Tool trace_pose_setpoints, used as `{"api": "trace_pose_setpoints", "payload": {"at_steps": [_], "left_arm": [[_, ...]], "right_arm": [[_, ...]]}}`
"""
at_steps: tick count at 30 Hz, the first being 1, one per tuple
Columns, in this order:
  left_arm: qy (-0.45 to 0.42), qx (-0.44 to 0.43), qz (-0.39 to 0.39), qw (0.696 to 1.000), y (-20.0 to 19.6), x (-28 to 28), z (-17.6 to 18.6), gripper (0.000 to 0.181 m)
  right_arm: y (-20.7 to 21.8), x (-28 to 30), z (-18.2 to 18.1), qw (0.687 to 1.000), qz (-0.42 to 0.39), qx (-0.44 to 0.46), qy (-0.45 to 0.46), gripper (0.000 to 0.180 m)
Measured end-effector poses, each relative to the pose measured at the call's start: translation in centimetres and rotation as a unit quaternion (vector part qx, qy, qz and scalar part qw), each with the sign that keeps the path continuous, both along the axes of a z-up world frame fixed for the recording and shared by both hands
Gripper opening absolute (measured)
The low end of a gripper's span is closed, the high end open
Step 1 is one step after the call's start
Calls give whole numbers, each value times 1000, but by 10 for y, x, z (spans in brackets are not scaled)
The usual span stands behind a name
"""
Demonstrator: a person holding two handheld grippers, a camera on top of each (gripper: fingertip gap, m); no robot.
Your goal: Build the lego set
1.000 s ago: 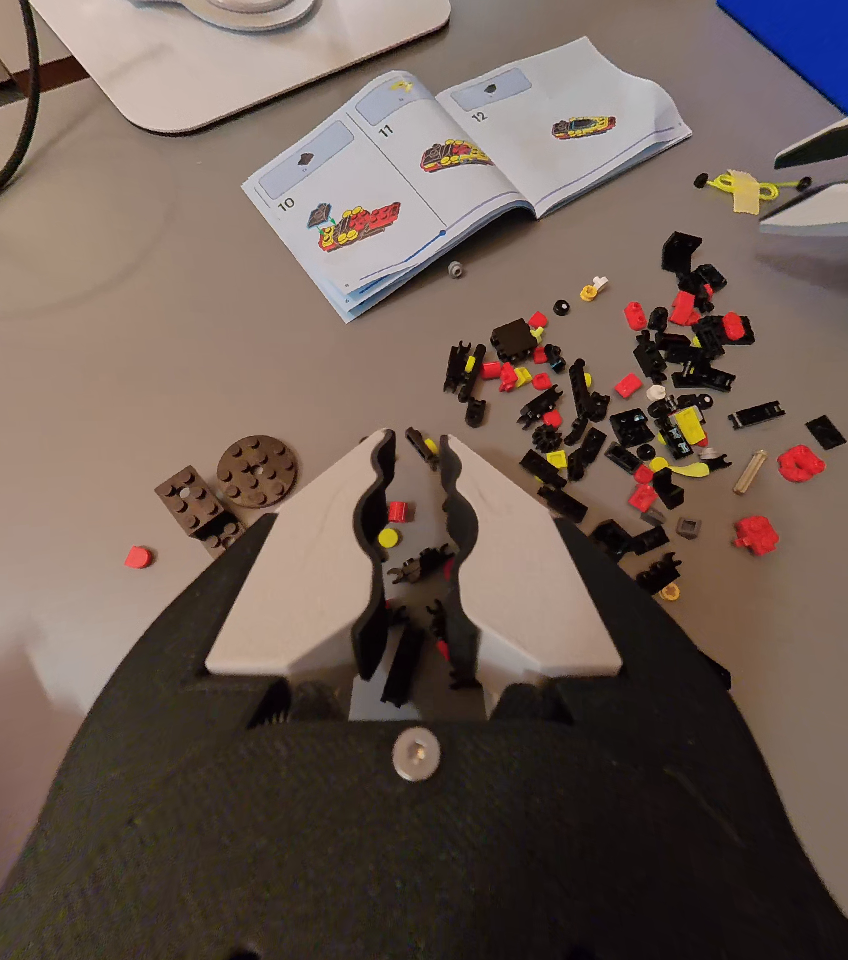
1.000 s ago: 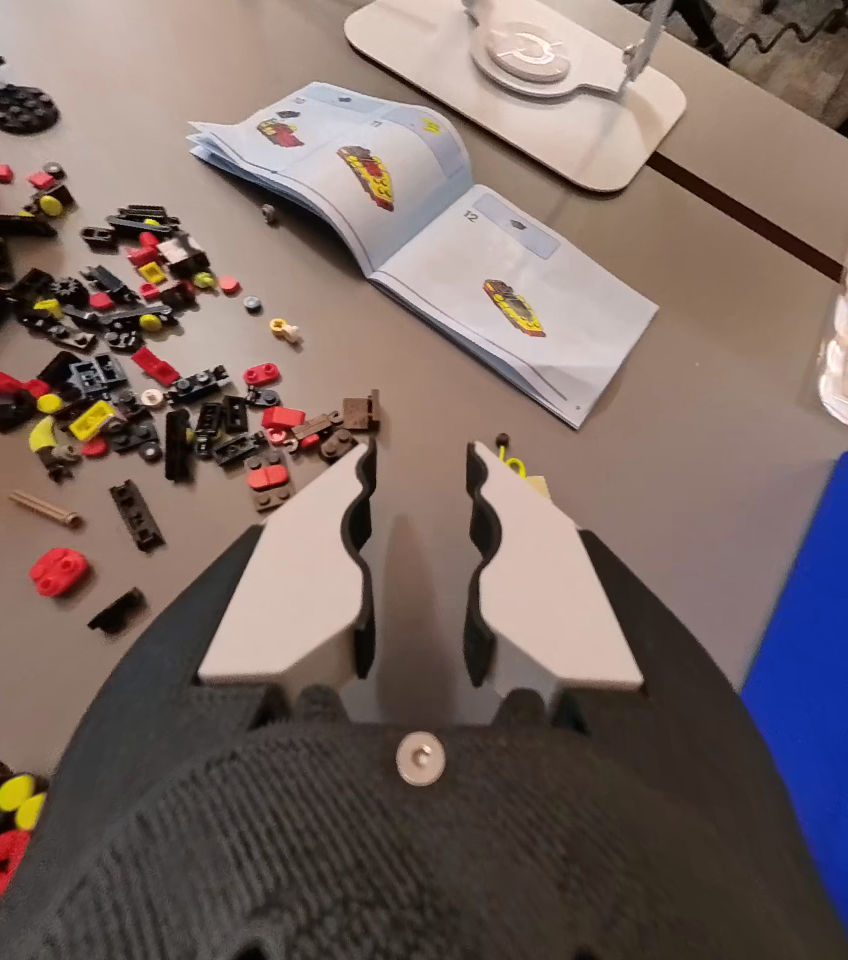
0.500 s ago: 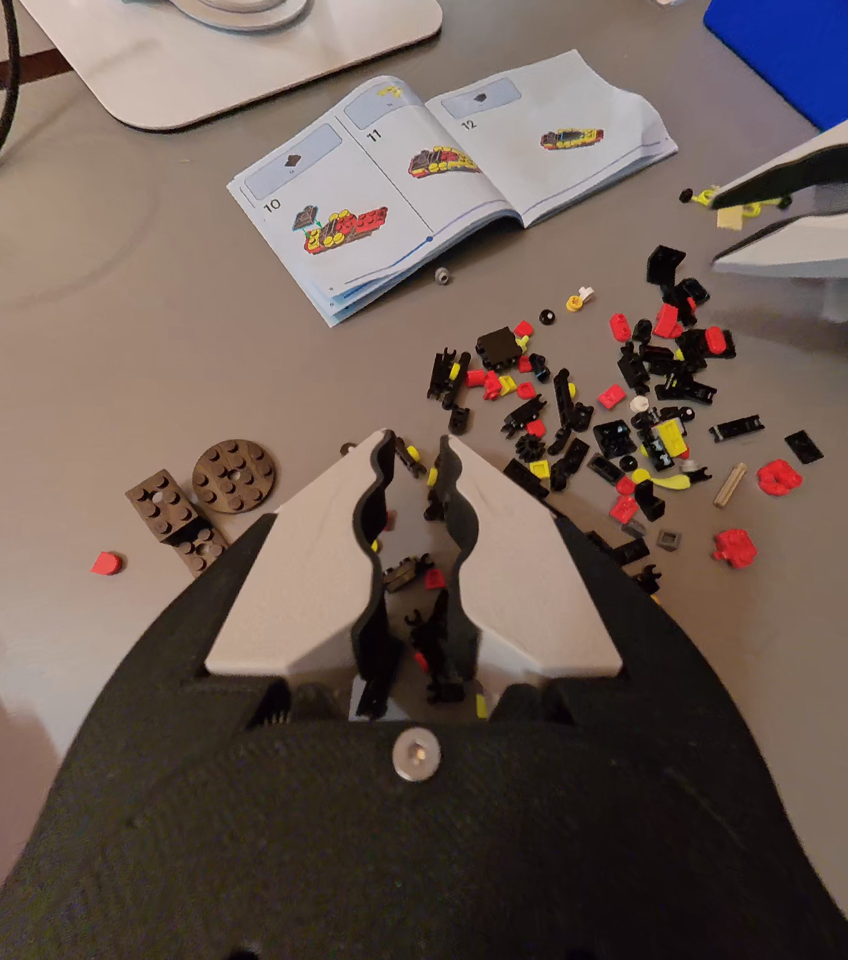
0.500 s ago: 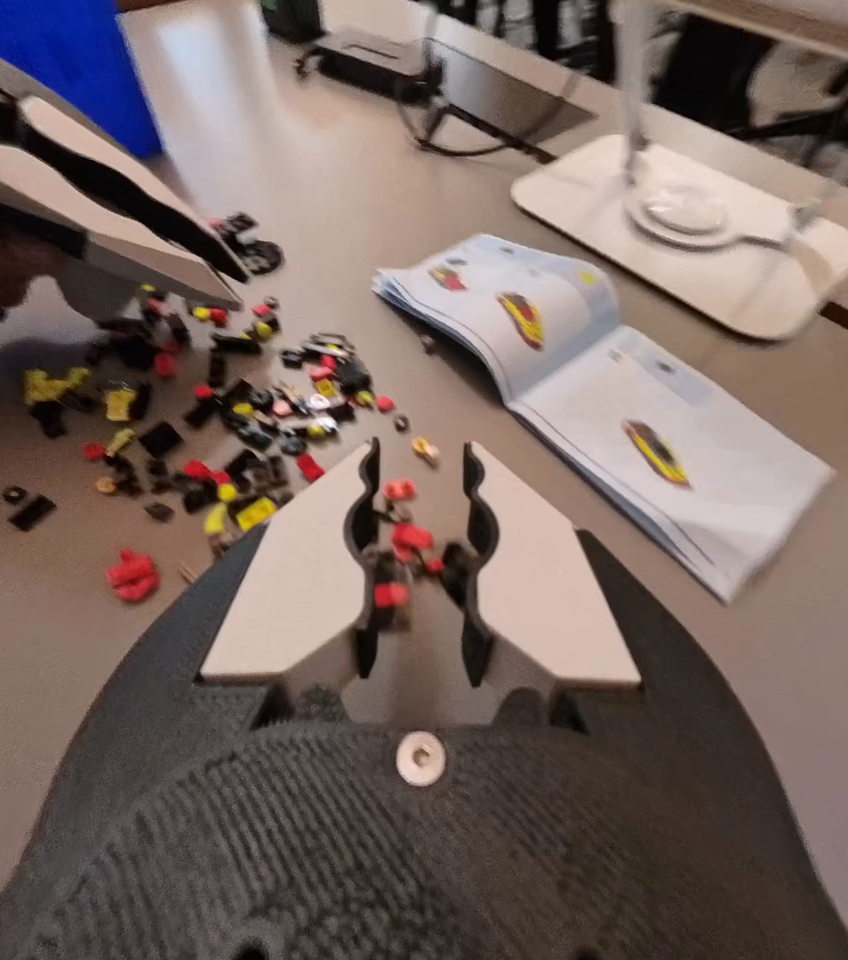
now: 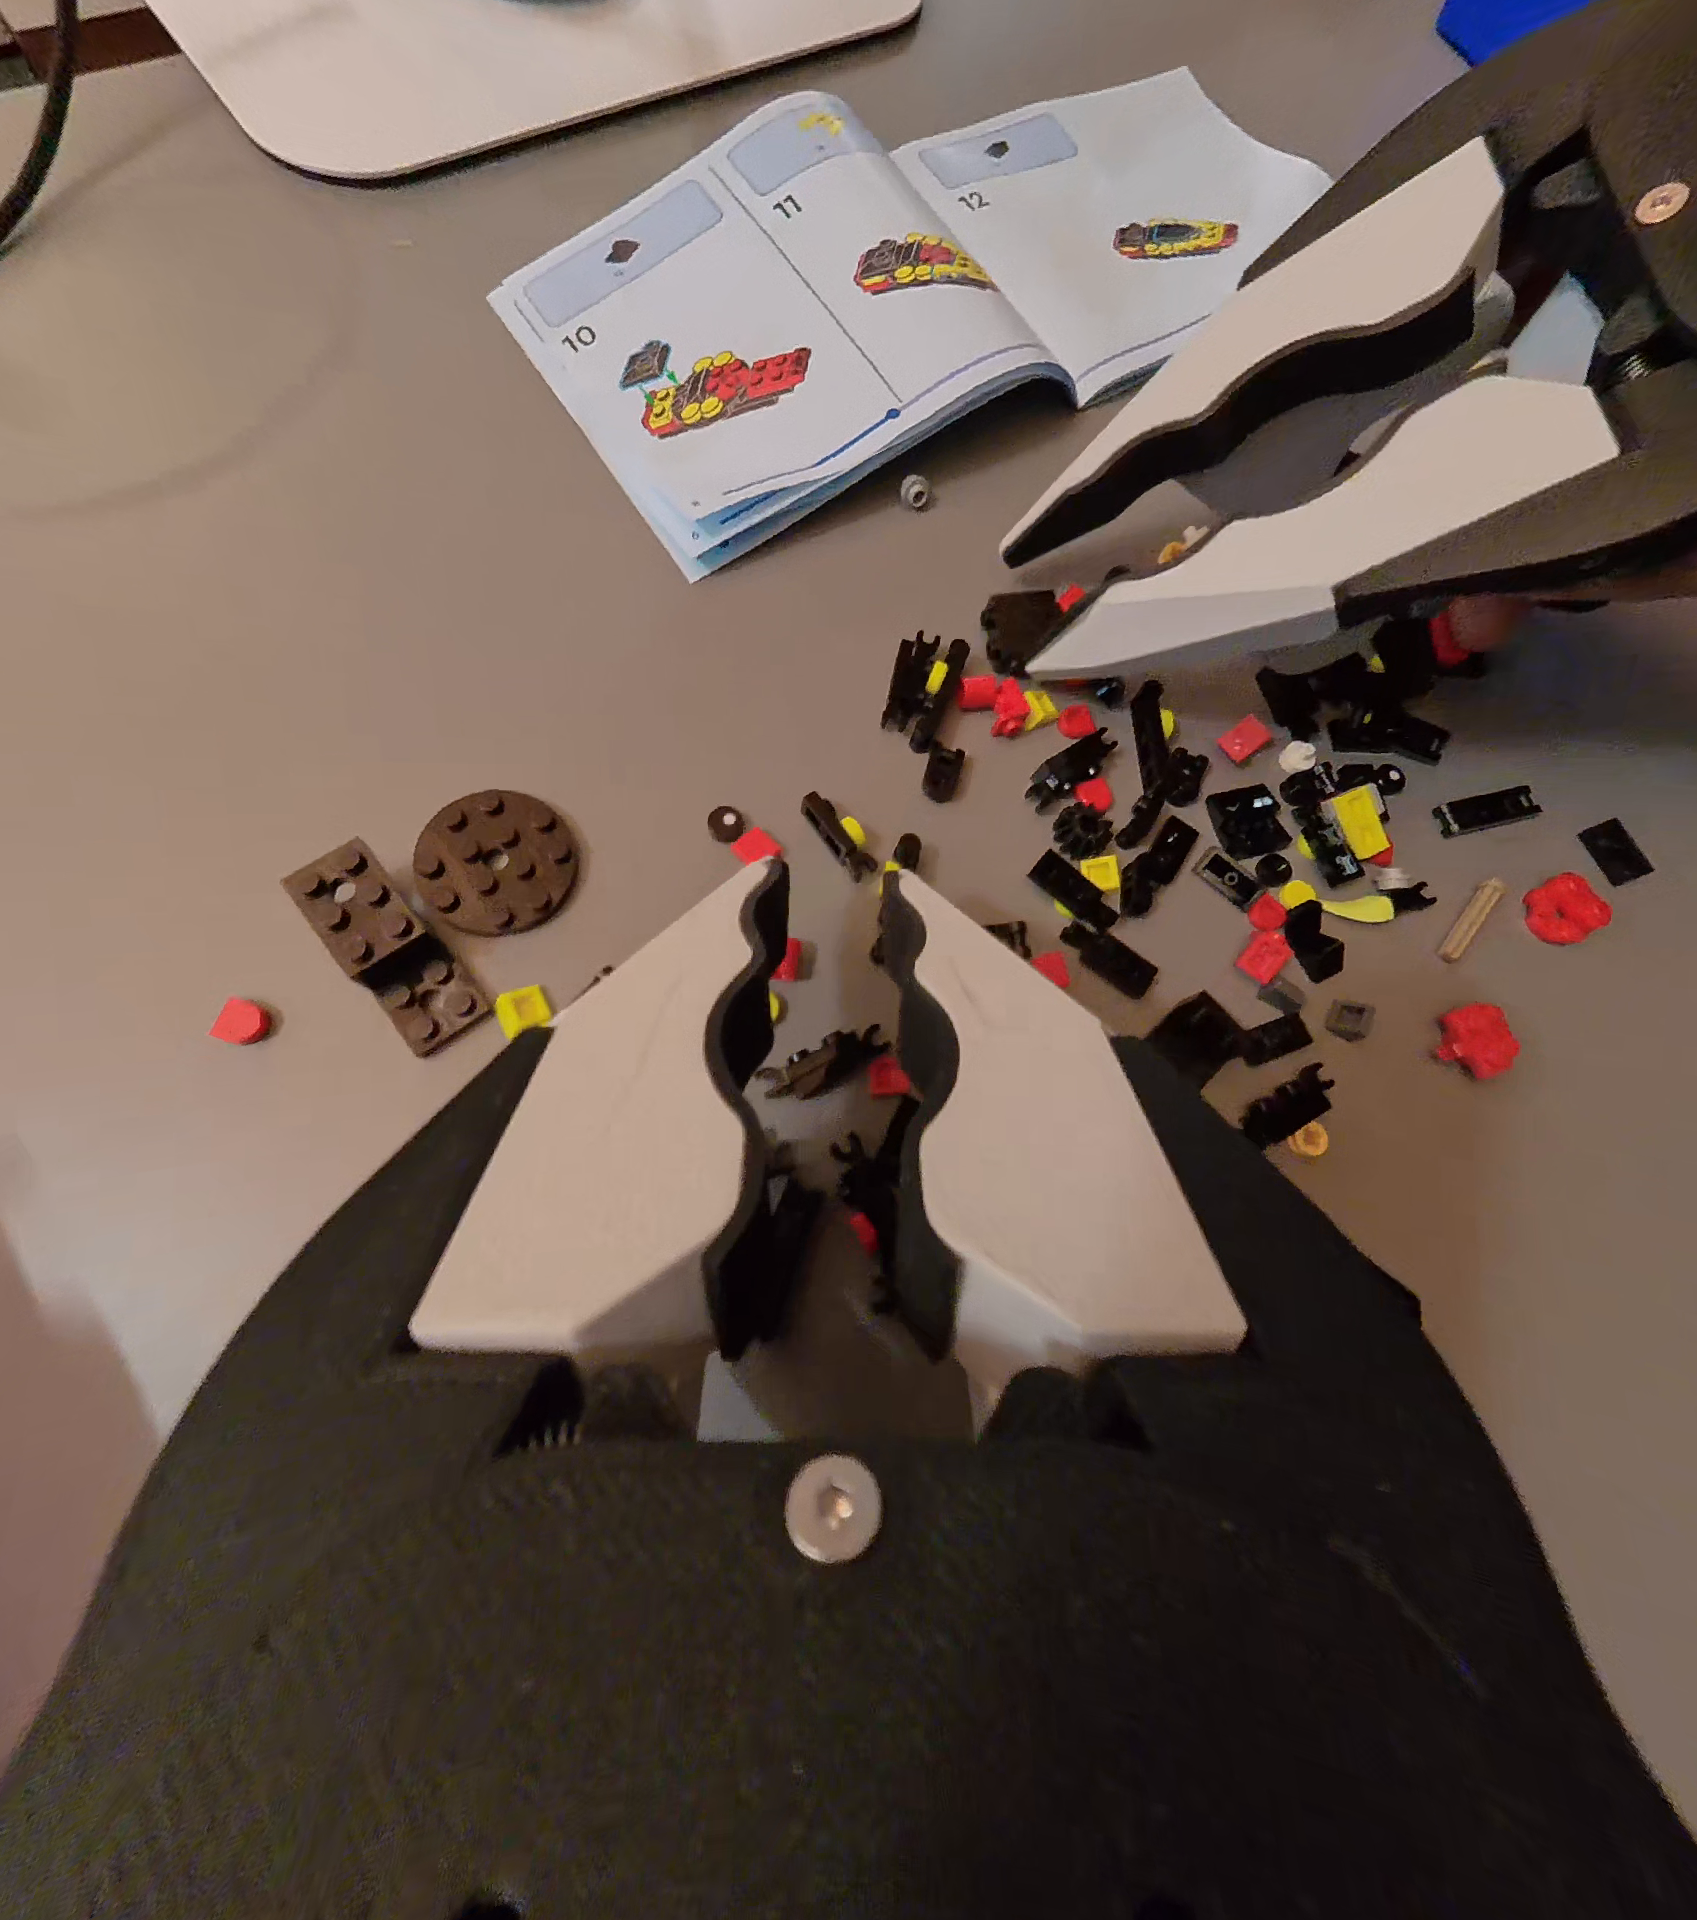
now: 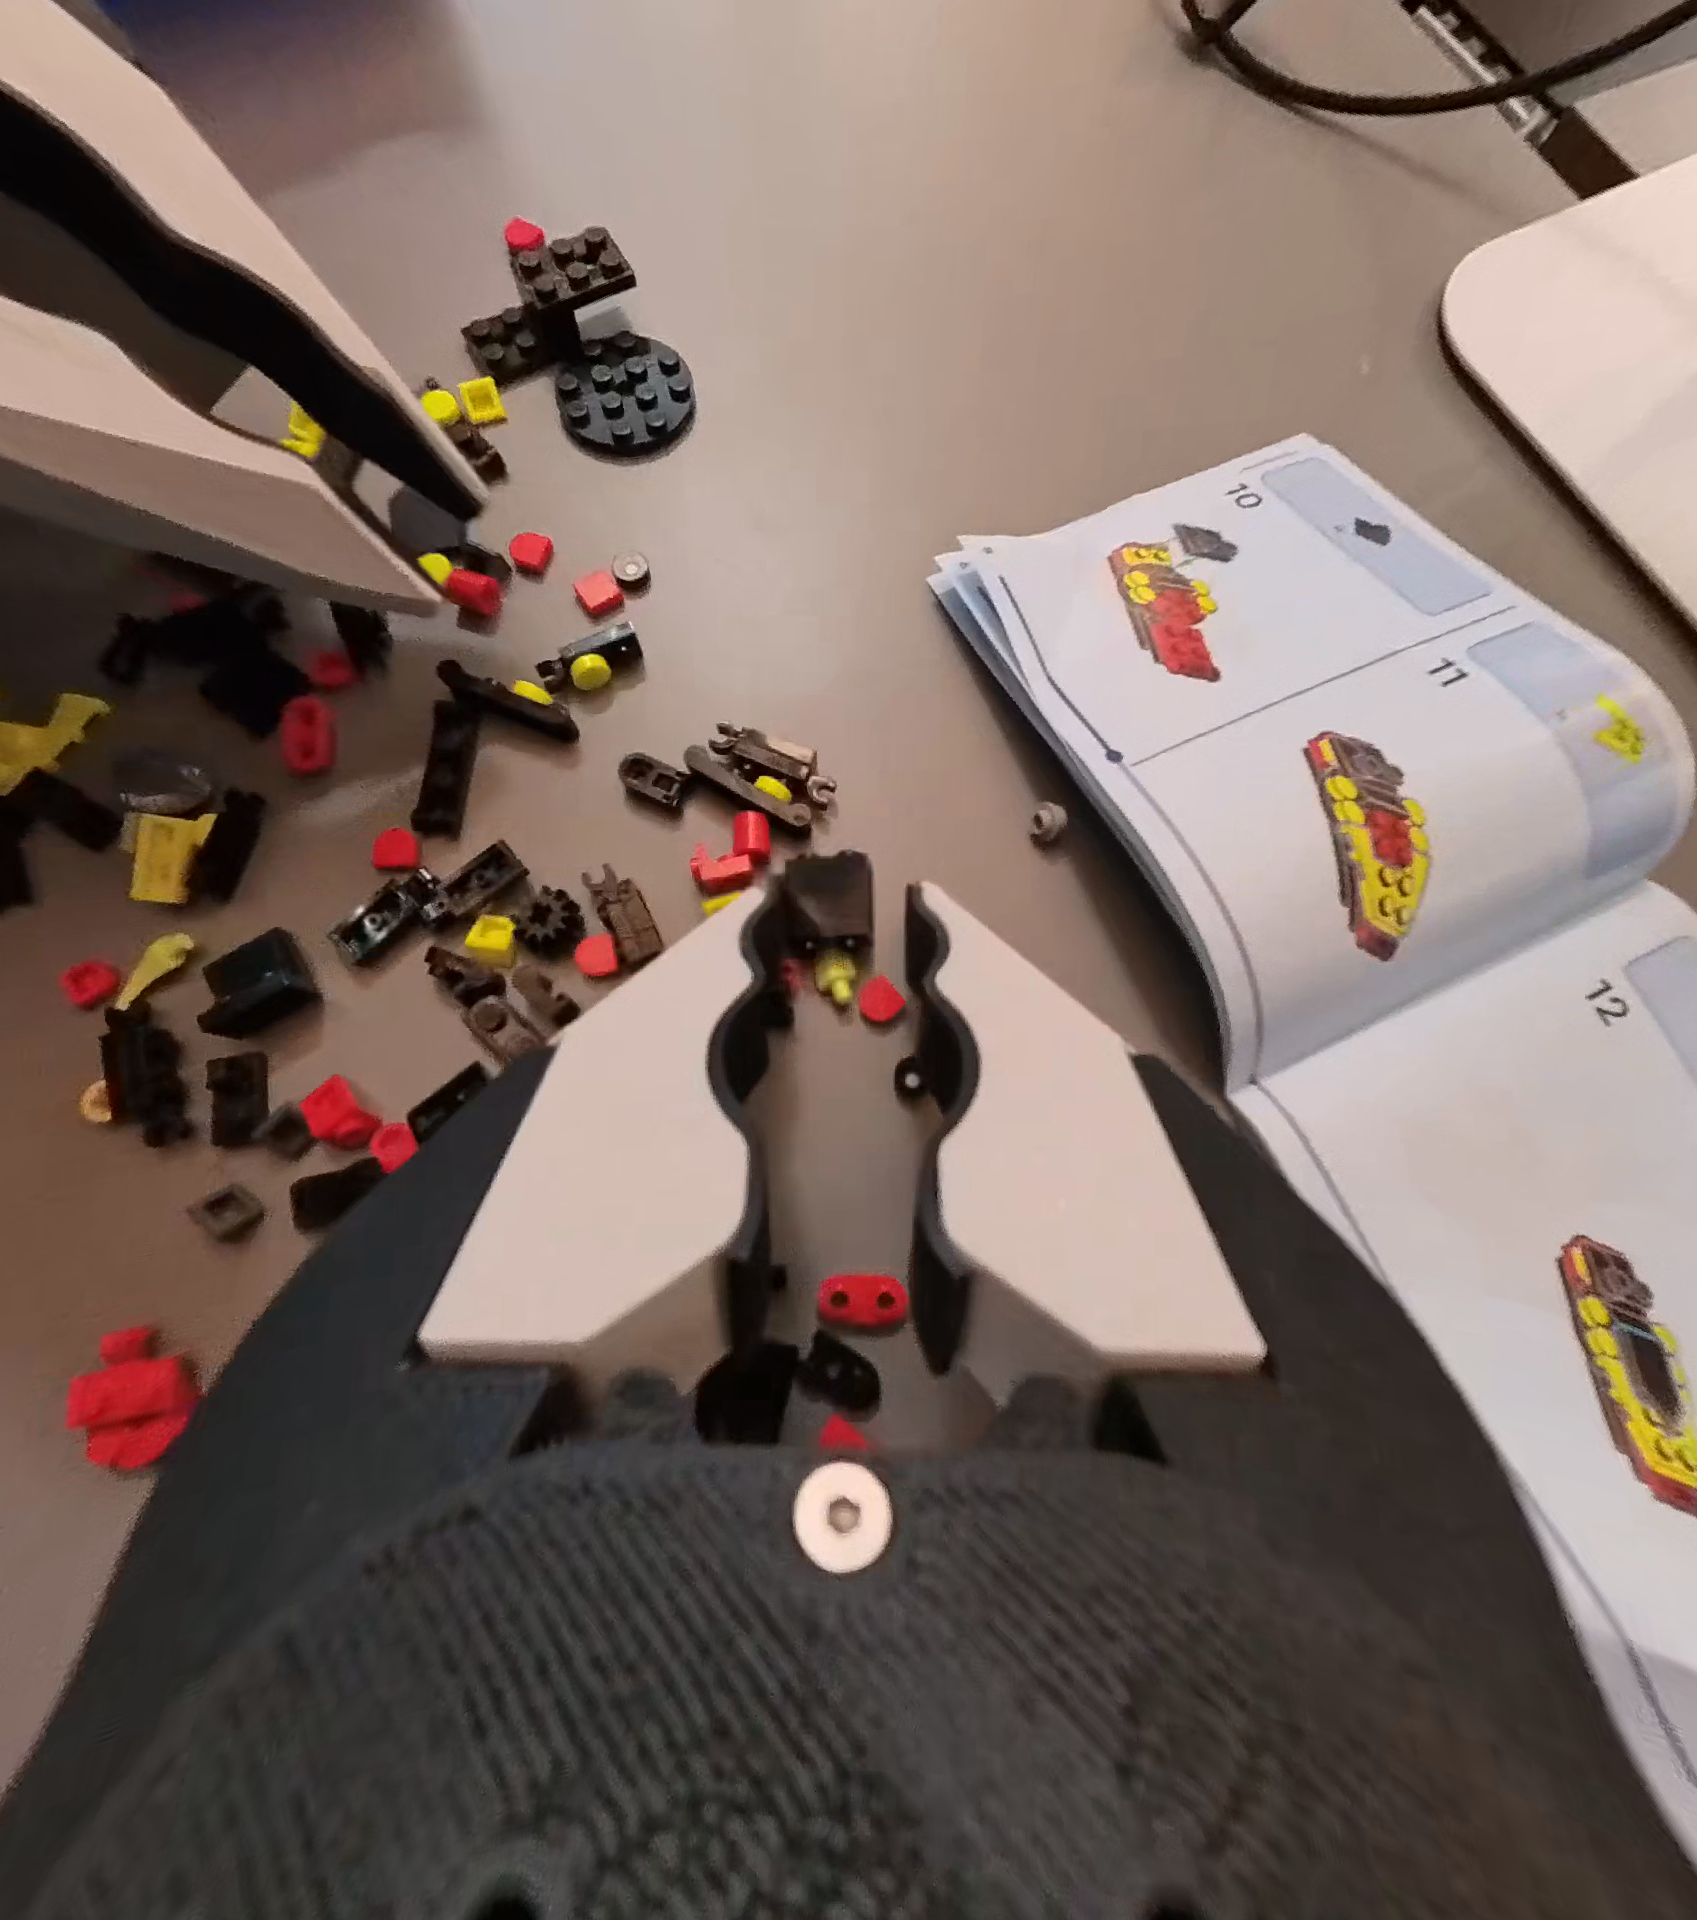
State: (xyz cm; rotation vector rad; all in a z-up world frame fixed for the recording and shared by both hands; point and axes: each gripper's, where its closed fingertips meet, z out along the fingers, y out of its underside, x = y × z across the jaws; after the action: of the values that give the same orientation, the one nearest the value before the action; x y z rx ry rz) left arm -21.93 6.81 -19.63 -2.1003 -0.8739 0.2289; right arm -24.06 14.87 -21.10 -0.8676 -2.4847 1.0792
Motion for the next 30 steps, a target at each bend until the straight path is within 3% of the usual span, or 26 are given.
{"api": "trace_pose_setpoints", "payload": {"at_steps": [6,12,16,20,23,30], "left_arm": [[1,5,15,1000,-12,0,2,17],[1,8,18,1000,-15,1,4,17],[-2,6,12,1000,-12,2,2,17],[2,1,9,1000,-11,3,2,17],[2,2,11,1000,-12,3,2,17],[-1,1,11,1000,-13,4,1,18]], "right_arm": [[9,-1,15,998,-15,-52,-13,15],[47,17,24,998,-37,-47,-30,15],[33,26,19,993,-14,-87,-77,15],[33,30,0,997,0,-17,-70,17],[30,29,5,999,4,-12,-52,26],[25,22,18,999,-5,-43,-29,26]]}}
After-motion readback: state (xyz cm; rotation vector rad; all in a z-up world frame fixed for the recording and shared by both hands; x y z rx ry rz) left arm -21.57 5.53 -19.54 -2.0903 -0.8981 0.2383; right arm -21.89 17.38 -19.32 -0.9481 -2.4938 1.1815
